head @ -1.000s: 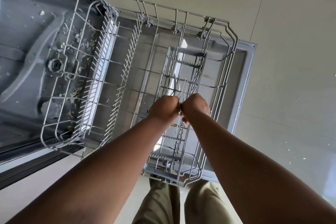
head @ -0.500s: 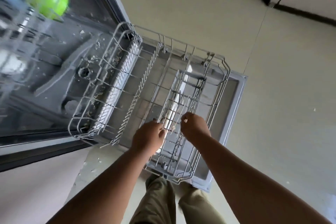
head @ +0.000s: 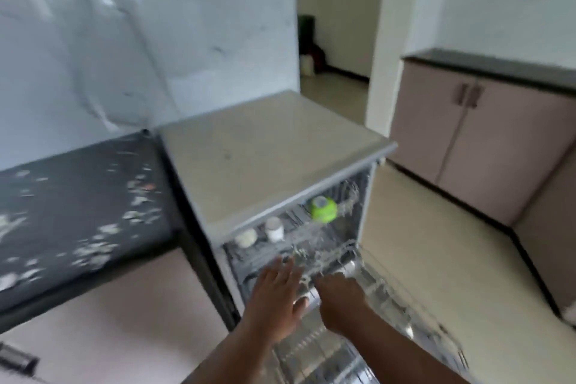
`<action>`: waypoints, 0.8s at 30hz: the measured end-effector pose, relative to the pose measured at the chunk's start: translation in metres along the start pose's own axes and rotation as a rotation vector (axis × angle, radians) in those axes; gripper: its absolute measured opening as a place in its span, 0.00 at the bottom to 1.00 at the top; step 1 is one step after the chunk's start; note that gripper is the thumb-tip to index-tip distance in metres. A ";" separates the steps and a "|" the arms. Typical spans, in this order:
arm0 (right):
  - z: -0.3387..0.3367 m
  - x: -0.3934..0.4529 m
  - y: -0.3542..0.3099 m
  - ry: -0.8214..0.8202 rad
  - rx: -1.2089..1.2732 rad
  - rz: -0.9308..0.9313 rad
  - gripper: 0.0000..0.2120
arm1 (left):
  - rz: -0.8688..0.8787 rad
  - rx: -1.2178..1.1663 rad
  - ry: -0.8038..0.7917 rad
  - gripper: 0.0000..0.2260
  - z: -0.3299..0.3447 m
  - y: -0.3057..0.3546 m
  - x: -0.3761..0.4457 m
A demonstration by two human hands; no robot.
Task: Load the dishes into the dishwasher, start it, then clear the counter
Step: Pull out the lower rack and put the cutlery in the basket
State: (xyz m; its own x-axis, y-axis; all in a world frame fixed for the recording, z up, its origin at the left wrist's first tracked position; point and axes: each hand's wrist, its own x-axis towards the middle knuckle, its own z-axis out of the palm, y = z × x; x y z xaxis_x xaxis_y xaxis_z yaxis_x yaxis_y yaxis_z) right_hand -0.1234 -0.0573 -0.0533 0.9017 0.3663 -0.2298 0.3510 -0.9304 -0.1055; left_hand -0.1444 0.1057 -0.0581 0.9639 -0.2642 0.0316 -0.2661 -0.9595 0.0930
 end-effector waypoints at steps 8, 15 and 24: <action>-0.116 -0.001 -0.146 0.408 -0.112 -0.346 0.33 | -0.387 0.074 0.279 0.34 -0.134 -0.108 -0.105; -0.129 -0.051 -0.301 0.370 -0.103 -0.491 0.34 | -0.625 0.113 0.311 0.37 -0.182 -0.188 -0.259; -0.123 -0.088 -0.451 0.273 -0.088 -0.696 0.31 | -0.887 0.128 0.258 0.39 -0.205 -0.263 -0.407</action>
State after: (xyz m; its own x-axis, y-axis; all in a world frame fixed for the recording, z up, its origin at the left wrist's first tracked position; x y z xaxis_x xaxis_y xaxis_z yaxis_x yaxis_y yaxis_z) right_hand -0.3297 0.3286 0.1336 0.4903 0.8645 0.1107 0.8715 -0.4868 -0.0583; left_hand -0.4676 0.4854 0.1085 0.7790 0.5861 0.2228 0.5849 -0.8073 0.0786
